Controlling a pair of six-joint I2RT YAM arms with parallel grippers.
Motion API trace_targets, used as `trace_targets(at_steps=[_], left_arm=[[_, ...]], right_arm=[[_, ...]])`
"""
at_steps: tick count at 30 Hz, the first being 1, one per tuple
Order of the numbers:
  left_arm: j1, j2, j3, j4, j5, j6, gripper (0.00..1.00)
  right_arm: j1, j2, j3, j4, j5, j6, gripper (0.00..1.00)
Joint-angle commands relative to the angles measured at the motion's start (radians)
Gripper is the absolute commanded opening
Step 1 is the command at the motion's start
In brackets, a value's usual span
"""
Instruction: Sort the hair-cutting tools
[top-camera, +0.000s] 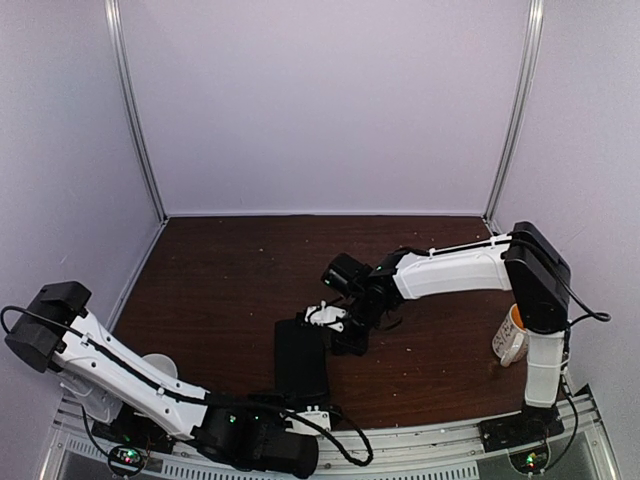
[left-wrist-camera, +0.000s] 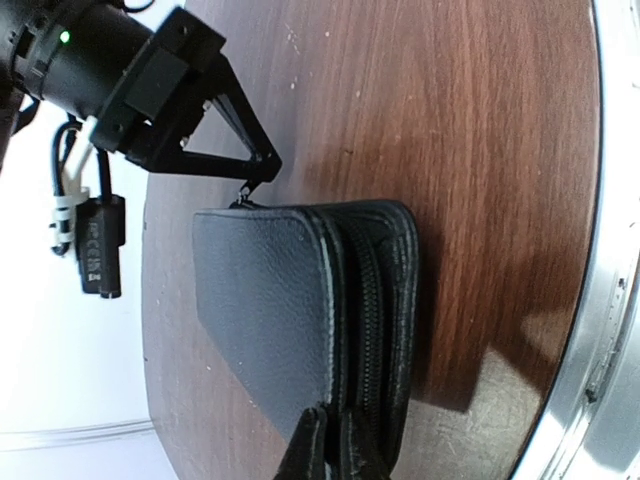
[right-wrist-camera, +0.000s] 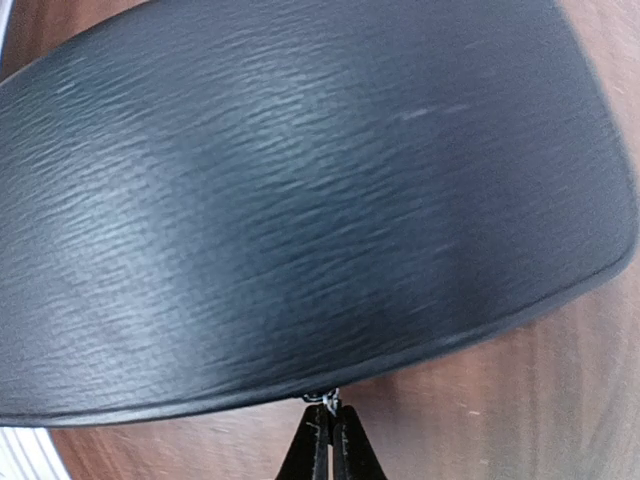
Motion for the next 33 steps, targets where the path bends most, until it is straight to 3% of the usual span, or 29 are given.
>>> trace_targets(at_steps=[1,16,20,21,23,26,30,33], left_arm=[[-0.032,-0.02,-0.004,0.032,-0.051,0.054,0.0],[-0.053,-0.005,-0.011,-0.004,-0.097,0.018,0.0],[-0.055,0.02,-0.001,-0.02,-0.125,-0.023,0.0],[-0.054,0.04,0.015,-0.059,-0.157,-0.072,0.03],[-0.054,0.055,0.043,-0.125,-0.192,-0.144,0.21],[-0.055,0.041,0.083,-0.233,-0.224,-0.281,0.36],[-0.054,-0.034,0.099,-0.25,-0.188,-0.362,0.39],[-0.055,-0.1,0.09,-0.157,-0.116,-0.313,0.4]], right_arm=[[-0.064,-0.037,-0.001,0.025,0.086,0.026,0.0],[-0.169,-0.001,0.005,0.005,0.223,0.013,0.0],[-0.176,-0.008,0.002,-0.004,0.19,0.013,0.0],[-0.175,-0.017,-0.008,-0.005,0.177,0.018,0.0],[-0.173,-0.038,-0.031,-0.009,0.156,0.034,0.0],[-0.171,-0.086,-0.091,-0.019,0.132,0.053,0.0],[-0.136,-0.173,-0.183,-0.077,0.117,0.05,0.0],[-0.064,-0.246,-0.264,-0.116,0.115,0.037,0.0]])
